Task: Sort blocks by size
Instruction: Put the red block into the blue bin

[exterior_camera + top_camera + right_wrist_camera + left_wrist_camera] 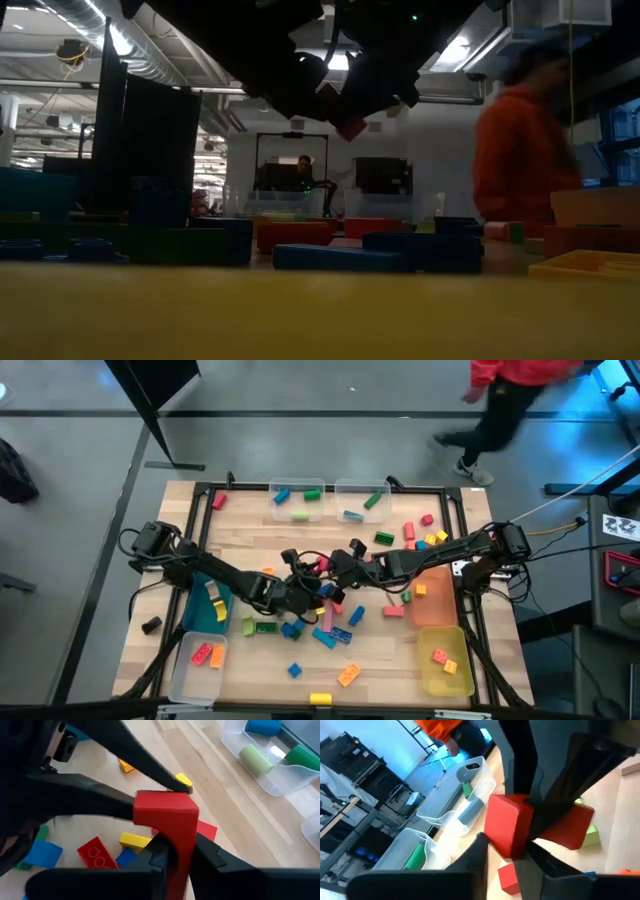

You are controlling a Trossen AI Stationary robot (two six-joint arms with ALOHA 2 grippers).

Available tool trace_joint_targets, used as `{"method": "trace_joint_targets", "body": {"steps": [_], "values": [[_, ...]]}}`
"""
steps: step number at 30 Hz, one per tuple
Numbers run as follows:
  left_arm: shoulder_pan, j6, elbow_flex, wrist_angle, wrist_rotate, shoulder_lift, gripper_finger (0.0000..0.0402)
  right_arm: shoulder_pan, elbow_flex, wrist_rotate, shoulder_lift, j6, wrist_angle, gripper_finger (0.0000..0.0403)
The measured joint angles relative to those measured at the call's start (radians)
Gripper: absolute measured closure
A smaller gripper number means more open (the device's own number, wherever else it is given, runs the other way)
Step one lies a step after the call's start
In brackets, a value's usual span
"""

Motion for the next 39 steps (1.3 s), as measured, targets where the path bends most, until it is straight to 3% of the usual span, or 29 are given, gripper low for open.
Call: {"method": "trace_joint_targets", "body": {"steps": [7,17,21,33,36,39], "values": [[-0.001,0.001,0.0,0.004,0.018,0.0,0.0395,0.0,0.0,-0.001,0.0,-0.012,0.009,0.0341],[-0.001,0.001,0.0,0.006,0.018,0.0,0.0401,0.0,0.0,-0.002,0.0,-0.011,0.01,0.0243],[-0.001,0.002,0.0,0.005,0.016,0.0,0.04,0.0,0.0,-0.023,0.0,-0.009,0.01,0.0227],[-0.001,-0.03,0.0,-0.003,0.02,0.0,0.0399,0.0,0.0,-0.056,0.0,-0.012,-0.063,0.0327],[0.01,-0.075,0.001,-0.005,0.119,0.0,0.0398,0.0,0.0,-0.056,-0.005,-0.012,-0.17,0.0332],[0.035,-0.077,0.001,-0.008,0.314,0.0,0.0398,0.0,0.0,-0.056,-0.016,-0.011,-0.296,0.0333]]}}
